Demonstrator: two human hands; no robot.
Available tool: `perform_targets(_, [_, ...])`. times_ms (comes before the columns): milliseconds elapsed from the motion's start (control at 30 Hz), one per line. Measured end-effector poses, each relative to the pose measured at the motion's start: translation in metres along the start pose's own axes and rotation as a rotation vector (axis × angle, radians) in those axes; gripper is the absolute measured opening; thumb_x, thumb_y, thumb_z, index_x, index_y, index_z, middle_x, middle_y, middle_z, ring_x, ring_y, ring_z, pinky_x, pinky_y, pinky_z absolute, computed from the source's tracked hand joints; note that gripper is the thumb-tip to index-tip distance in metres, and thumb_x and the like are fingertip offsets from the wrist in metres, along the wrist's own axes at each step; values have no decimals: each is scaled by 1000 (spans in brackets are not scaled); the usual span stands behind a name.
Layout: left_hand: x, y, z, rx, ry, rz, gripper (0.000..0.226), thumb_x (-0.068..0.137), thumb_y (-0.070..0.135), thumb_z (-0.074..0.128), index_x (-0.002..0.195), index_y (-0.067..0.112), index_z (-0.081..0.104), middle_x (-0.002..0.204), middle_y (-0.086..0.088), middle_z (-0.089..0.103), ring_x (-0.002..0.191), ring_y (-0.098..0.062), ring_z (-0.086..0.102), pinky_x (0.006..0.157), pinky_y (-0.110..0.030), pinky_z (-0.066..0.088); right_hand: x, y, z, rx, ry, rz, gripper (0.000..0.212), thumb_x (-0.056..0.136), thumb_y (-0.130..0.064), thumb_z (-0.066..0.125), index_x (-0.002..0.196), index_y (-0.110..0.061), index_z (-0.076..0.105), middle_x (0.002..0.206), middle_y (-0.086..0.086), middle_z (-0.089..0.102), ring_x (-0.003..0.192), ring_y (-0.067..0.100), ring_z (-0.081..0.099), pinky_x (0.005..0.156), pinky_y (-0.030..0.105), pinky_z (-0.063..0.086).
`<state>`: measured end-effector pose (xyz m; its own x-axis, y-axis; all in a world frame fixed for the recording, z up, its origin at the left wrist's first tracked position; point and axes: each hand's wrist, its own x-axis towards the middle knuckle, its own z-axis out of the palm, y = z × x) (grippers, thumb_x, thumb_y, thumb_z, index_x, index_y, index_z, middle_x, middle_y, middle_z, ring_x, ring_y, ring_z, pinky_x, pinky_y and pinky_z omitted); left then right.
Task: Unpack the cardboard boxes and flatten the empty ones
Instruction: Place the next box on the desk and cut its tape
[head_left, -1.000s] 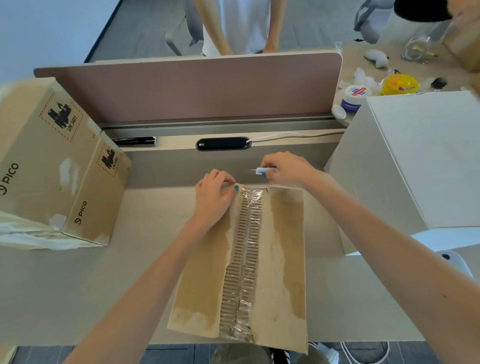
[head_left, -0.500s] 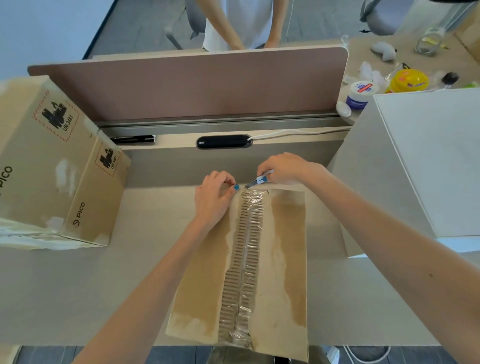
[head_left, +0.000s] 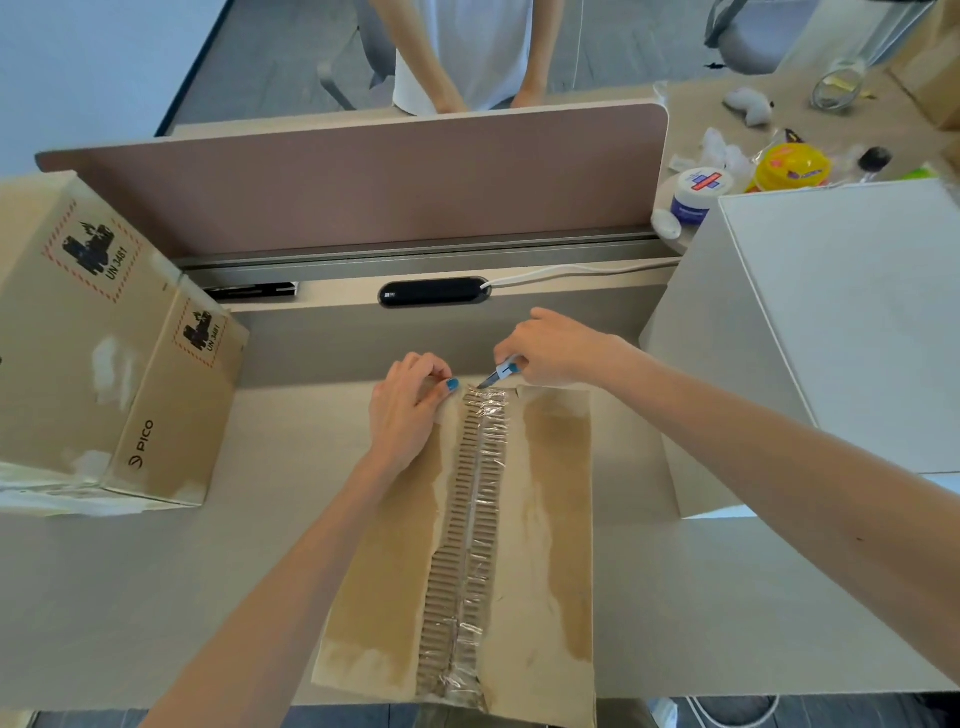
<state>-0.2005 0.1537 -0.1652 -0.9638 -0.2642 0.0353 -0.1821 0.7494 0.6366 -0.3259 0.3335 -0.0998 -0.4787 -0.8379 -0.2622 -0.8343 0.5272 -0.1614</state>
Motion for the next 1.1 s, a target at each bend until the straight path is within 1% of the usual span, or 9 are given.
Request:
perform_targets(167, [0,1,-1,-23,-12,-8,14,98,23,56,90,33,53,99,15,56,98,-5,48,82,-34,36,-3,1,2,-75,12,-26,27,94,-15,46,113,-25,64,108,-4,67,94,16,53,81,27,25])
perform_targets(267, [-1,1,0,-31,-14,-12,14,98,22,57,90,33,54,99,15,56,98,-5,48,83,-34,36,-4,1,-2,-116,11,-38,26,95,-17,46,112,-25,64,108,-5,67,94,15,54,82,28,27])
perform_targets(367, [-1,1,0,-40,-14,-4,13,97,22,58,90,32,55,98,16,55,97,-4,48,82,-34,37,-4,-2,-6,-185,19,-46,25,94,-18,47,107,-26,66,104,-6,69,93,16,56,79,27,25])
perform_targets(500, [-2,1,-2,-61,-1,16,13,96,22,59,89,32,56,97,17,55,97,-4,49,80,-35,36,-10,0,-11,-287,-32,-3,26,91,-16,46,105,-26,65,100,-5,69,93,17,57,80,27,25])
perform_targets(600, [-2,1,-2,-46,0,9,14,97,22,58,89,34,55,97,16,55,98,-5,49,81,-36,37,-16,0,-7,-348,-5,22,24,91,-18,46,105,-26,63,96,-4,69,91,19,59,80,29,28])
perform_targets(733, [0,2,-1,-51,0,5,14,97,21,57,89,32,55,98,14,54,98,-6,50,82,-35,36,-17,-4,-8,-264,51,115,22,89,-20,48,108,-24,59,97,-1,67,93,21,60,81,31,31])
perform_targets(900, [9,0,-3,-56,41,-15,13,97,19,55,90,30,57,98,11,53,97,-11,53,84,-37,37,-15,-17,-11,-177,103,185,18,89,-19,48,104,-21,56,97,1,63,91,24,60,70,31,35])
perform_targets(1033, [24,-6,-8,-62,83,-67,9,97,23,55,91,30,57,98,12,54,98,-9,53,85,-37,38,-9,-26,-5,-128,135,229,19,91,-17,46,108,-18,56,104,4,63,94,27,60,66,30,31])
perform_targets(1100, [33,-9,-10,-65,111,-108,8,96,23,55,91,29,57,100,12,53,98,-8,53,82,-35,34,-5,-31,-2,-107,136,258,18,93,-13,45,107,-16,56,106,5,63,93,28,60,66,31,31])
